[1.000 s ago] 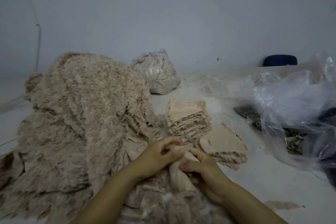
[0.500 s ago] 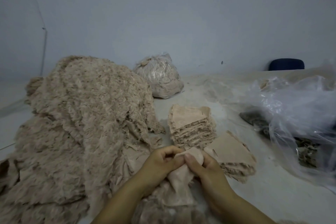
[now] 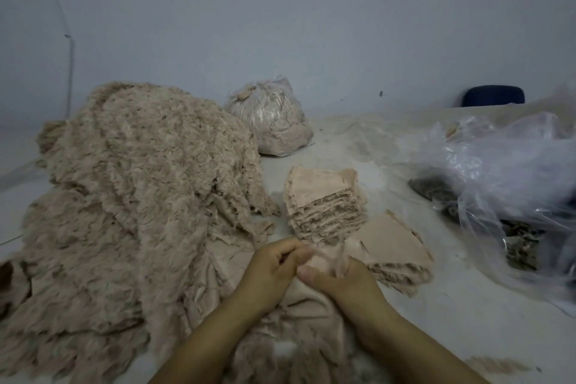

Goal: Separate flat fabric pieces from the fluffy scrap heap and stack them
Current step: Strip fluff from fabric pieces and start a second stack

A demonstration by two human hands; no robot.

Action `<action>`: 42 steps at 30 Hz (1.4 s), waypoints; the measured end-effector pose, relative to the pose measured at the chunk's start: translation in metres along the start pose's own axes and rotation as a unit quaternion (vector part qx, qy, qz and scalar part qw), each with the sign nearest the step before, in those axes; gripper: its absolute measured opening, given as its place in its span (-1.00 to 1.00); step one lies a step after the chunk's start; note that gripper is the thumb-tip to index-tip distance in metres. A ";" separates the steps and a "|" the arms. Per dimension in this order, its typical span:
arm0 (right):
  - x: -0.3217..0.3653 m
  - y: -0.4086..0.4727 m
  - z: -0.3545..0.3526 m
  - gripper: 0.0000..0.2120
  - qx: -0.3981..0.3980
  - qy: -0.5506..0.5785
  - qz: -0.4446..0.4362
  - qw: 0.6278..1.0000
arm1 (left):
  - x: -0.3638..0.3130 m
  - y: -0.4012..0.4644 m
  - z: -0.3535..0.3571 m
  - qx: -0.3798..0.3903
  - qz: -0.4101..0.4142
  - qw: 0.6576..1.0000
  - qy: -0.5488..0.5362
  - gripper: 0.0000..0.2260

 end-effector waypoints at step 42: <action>0.014 0.002 -0.034 -0.65 -0.220 -0.042 -0.078 0.971 | 0.009 -0.016 -0.003 0.189 -0.134 0.971 -0.066 -0.61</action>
Point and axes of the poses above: each hand's wrist, its own y-axis towards the middle knuckle, its own z-axis out of the palm, x = y × z, the point moved 5 cm from there along y, towards the middle knuckle, and after that the axes turned 7 degrees about -z, right-handed, at the moved point
